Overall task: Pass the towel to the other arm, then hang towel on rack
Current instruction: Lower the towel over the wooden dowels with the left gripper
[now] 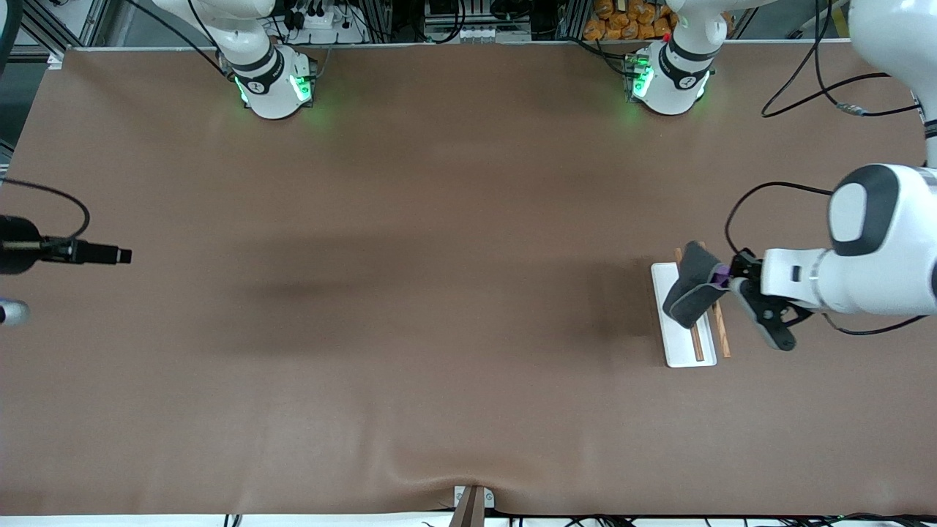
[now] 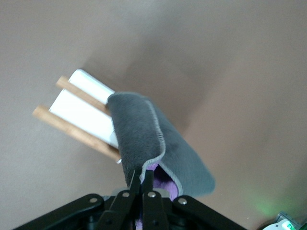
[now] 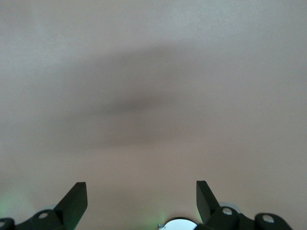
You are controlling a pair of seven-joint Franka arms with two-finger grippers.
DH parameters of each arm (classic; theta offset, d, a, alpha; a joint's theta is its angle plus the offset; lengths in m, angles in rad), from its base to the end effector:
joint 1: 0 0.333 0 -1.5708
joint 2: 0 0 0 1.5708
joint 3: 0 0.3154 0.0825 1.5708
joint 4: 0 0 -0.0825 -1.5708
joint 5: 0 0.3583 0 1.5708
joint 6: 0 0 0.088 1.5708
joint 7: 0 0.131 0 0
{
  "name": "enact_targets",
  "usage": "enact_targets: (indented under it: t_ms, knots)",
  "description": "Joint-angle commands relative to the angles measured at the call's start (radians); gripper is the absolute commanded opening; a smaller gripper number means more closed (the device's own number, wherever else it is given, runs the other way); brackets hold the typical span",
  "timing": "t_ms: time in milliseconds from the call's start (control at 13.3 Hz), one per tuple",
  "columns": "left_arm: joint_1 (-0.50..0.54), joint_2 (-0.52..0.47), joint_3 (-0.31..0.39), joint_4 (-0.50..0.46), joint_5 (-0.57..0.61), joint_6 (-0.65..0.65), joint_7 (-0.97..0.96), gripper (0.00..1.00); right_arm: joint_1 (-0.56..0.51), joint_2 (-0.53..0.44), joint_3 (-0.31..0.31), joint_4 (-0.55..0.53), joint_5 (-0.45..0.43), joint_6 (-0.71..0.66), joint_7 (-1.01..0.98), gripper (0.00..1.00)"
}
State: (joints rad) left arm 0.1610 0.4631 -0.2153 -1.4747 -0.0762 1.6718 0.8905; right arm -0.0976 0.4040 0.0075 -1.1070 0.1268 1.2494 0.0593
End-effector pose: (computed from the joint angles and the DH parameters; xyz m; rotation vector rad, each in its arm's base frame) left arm 0.6284 -0.0246 0.3841 2.5741 -1.2714 -0.2366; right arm 0.6028 -0.0361 0.5463 -2.9789 0.1870 0.3895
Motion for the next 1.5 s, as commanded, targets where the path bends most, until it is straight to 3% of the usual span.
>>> enact_targets:
  t_ms: [0,301,376,1052,1202,1277,1353,1428]
  knots:
    - [0.055,0.025,-0.010,0.005,0.010,0.002,0.057,0.00,0.021,-0.195,0.014,-0.213,-0.058,0.082,-0.012,1.00]
    - [0.078,0.057,-0.012,0.007,-0.004,0.017,0.076,0.00,0.038,-0.411,0.034,-0.495,-0.076,0.281,-0.012,1.00]
    - [0.072,0.058,-0.012,0.007,-0.005,0.023,0.071,0.00,0.036,-0.428,0.052,-0.514,-0.094,0.303,-0.012,1.00]
    - [0.020,0.072,-0.030,0.034,-0.004,0.029,-0.036,0.00,0.032,-0.413,0.063,-0.479,-0.127,0.366,-0.012,1.00]
    - [0.026,0.086,-0.026,0.034,-0.005,0.037,-0.035,0.00,0.030,-0.386,0.063,-0.424,-0.119,0.342,0.002,1.00]
    - [0.026,0.088,-0.022,0.034,-0.004,0.039,-0.035,0.05,0.032,-0.383,0.063,-0.415,-0.119,0.326,0.005,1.00]
    - [0.026,0.092,-0.022,0.034,-0.004,0.039,-0.039,0.20,0.030,-0.382,0.063,-0.415,-0.118,0.326,0.014,1.00]
    - [0.025,0.094,-0.022,0.034,-0.004,0.045,-0.047,0.45,0.033,-0.384,0.063,-0.415,-0.119,0.325,0.026,1.00]
